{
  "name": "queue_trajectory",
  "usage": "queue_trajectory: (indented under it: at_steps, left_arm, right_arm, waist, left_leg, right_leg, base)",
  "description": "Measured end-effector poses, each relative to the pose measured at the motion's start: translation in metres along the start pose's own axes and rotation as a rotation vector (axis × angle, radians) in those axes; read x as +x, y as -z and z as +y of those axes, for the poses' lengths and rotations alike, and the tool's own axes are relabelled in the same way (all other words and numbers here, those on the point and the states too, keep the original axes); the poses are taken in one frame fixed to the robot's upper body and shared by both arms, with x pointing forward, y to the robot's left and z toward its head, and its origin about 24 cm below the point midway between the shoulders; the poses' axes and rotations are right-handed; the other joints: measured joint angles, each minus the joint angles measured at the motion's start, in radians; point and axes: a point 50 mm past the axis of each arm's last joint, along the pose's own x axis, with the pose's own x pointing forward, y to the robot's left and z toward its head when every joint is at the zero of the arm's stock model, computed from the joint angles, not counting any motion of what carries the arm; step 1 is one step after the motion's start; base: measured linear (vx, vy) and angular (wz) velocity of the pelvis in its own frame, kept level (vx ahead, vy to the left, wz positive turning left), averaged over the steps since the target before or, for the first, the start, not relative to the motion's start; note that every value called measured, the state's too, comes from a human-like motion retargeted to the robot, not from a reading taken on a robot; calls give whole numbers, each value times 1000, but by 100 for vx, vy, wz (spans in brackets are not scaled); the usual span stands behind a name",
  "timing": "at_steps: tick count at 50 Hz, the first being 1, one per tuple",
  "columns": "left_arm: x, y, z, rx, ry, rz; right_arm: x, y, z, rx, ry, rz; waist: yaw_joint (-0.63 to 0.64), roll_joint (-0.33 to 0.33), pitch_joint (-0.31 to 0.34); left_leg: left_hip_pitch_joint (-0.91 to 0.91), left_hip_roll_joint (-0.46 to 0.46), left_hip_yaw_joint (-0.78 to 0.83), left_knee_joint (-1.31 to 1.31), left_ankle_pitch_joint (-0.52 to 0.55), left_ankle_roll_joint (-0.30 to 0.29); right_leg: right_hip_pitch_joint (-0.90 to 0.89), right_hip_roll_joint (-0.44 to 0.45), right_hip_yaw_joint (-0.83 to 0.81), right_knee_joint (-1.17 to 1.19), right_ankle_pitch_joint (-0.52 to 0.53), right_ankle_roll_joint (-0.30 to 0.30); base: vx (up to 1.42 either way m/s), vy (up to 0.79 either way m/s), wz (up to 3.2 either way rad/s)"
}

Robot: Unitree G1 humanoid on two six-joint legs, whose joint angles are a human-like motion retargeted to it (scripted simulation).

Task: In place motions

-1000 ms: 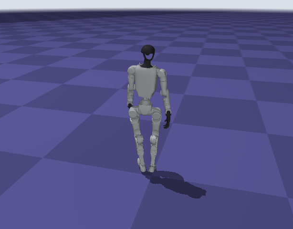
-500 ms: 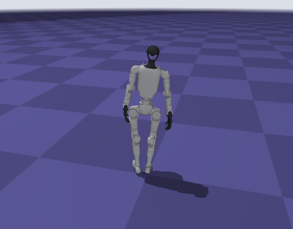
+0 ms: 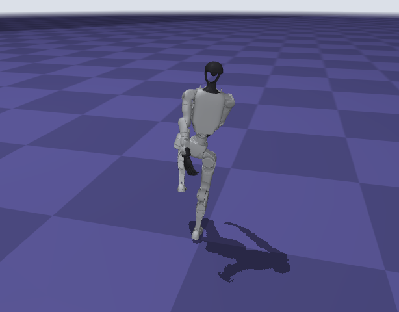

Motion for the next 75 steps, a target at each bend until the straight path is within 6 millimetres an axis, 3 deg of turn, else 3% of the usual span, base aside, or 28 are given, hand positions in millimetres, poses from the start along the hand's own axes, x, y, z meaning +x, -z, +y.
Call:
queue_trajectory:
  at_steps: [4,8,12,15,17,20,27,33,36,40,41,44,47,50,54,57,60,63,67,71,72,75]
  left_arm:
    - [-2,-19,1,-2,29,-72]
    - [-6,-47,4,-4,4,-177]
    - [-12,-73,5,-20,-17,-277]
    - [-18,-91,6,-11,-17,-334]
    - [-20,-99,6,-1,-15,-357]
    - [-27,-118,3,21,-15,-407]
    - [-53,-167,11,121,-103,-521]
    - [-69,-194,4,279,-66,-547]
    - [-82,-215,-3,433,-108,-579]
    - [-115,-259,-18,646,-296,-716]
    - [-126,-271,-25,675,-310,-776]
    - [-164,-306,-53,646,-262,-980]
    - [-207,-334,-90,459,-89,-1214]
    - [-257,-354,-123,272,98,-1431]
    - [-313,-367,-137,231,154,-1633]
    - [-331,-369,-135,282,101,-1698]
    - [-327,-368,-129,293,51,-1697]
    - [-305,-364,-122,298,36,-1637]
    - [-251,-349,-110,310,12,-1461]
    - [-194,-324,-89,343,-67,-1266]
    - [-181,-317,-85,353,-82,-1221]
    - [-150,-296,-76,348,-86,-1095]
  right_arm:
    - [-4,21,12,68,-34,61]
    - [-15,60,35,111,-86,192]
    - [-33,101,59,137,-145,340]
    - [-47,125,74,178,-161,421]
    - [-56,139,79,195,-162,473]
    - [-66,152,84,196,-167,541]
    - [-70,158,77,205,-151,524]
    - [-90,184,75,205,-138,578]
    - [-108,204,75,176,-129,644]
    - [-139,232,75,176,-103,742]
    - [-149,240,77,184,-93,775]
    - [-182,263,79,221,-66,893]
    - [-220,284,81,273,-40,1048]
    - [-267,303,84,318,-3,1225]
    - [-318,317,89,367,71,1399]
    - [-337,321,93,403,117,1455]
    - [-338,321,95,426,122,1451]
    - [-323,318,95,435,102,1393]
    - [-288,309,95,420,47,1277]
    - [-236,292,86,345,-21,1100]
    - [-224,287,83,321,-34,1056]
    - [-188,268,74,237,-64,931]
  waist:
    - [-45,36,-31]
    - [-113,58,-62]
    - [-190,90,-112]
    - [-280,144,-156]
    - [-333,169,-181]
    - [-415,194,-201]
    - [-389,166,-153]
    - [-404,159,-148]
    - [-434,171,-136]
    - [-451,208,-106]
    - [-473,219,-98]
    - [-535,236,-73]
    - [-621,237,-42]
    - [-711,242,-23]
    - [-753,244,-8]
    - [-734,234,-13]
    - [-700,229,-34]
    - [-662,236,-56]
    - [-587,249,-88]
    - [-509,222,-111]
    - [-498,212,-113]
    - [-475,194,-106]
  left_leg:
    - [202,-52,-61,-176,28,-17]
    - [491,-168,-138,-517,78,-27]
    - [812,-241,-227,-1031,120,31]
    - [1027,-228,-230,-1399,-35,51]
    - [1075,-186,-150,-1524,-56,107]
    - [1083,-178,-223,-1637,4,124]
    - [1084,-197,-199,-1647,-5,152]
    - [1097,-202,-195,-1637,-22,167]
    - [1104,-188,-203,-1630,-25,172]
    - [1104,-133,-185,-1621,-30,169]
    - [1104,-120,-190,-1620,-29,171]
    - [1099,-101,-183,-1620,-20,188]
    - [1083,-102,-169,-1615,0,219]
    - [1074,-96,-123,-1617,26,245]
    - [1077,-98,-137,-1610,35,256]
    - [1094,-110,-130,-1614,30,252]
    - [1110,-113,-102,-1627,23,237]
    - [1118,-106,-71,-1640,17,223]
    - [1133,-100,-25,-1656,7,203]
    - [1150,-150,19,-1672,-5,194]
    - [1154,-164,26,-1674,-8,191]
    - [1165,-186,43,-1674,-15,179]
  right_leg:
    - [46,35,-57,-18,-11,-2]
    - [96,56,-125,-36,-23,4]
    - [125,97,-177,-51,-38,9]
    - [129,163,-229,-55,-55,15]
    - [128,183,-257,-60,-60,22]
    - [108,199,-297,-70,-53,28]
    - [100,177,-288,-68,-29,47]
    - [78,157,-270,23,-52,60]
    - [37,150,-268,141,14,54]
    - [-119,146,-247,434,264,26]
    - [-185,167,-221,542,273,18]
    - [-392,118,-260,899,203,-49]
    - [-608,49,-291,1204,134,-113]
    - [-791,6,-302,1394,89,-120]
    - [-883,2,-314,1427,80,-118]
    - [-839,-9,-310,1364,71,-132]
    - [-714,-4,-319,1237,79,-118]
    - [-563,30,-334,1063,116,-77]
    - [-332,127,-295,711,195,-5]
    - [-117,212,-111,305,271,91]
    - [-70,212,-82,225,261,104]
    - [37,190,-123,59,63,105]
  base:
    - [13,2,61]
    - [16,3,67]
    - [22,8,51]
    - [20,11,82]
    - [23,18,73]
    - [5,13,43]
    - [3,13,-25]
    - [9,15,-13]
    - [10,15,6]
    - [-3,11,-17]
    - [-2,12,15]
    - [-7,10,22]
    - [-13,13,58]
    - [-5,12,97]
    - [1,4,38]
    - [4,-3,-22]
    - [7,-7,-47]
    - [4,-7,-54]
    - [6,-8,-66]
    - [4,-13,-70]
    - [-1,-9,-38]
    - [-7,-11,-33]
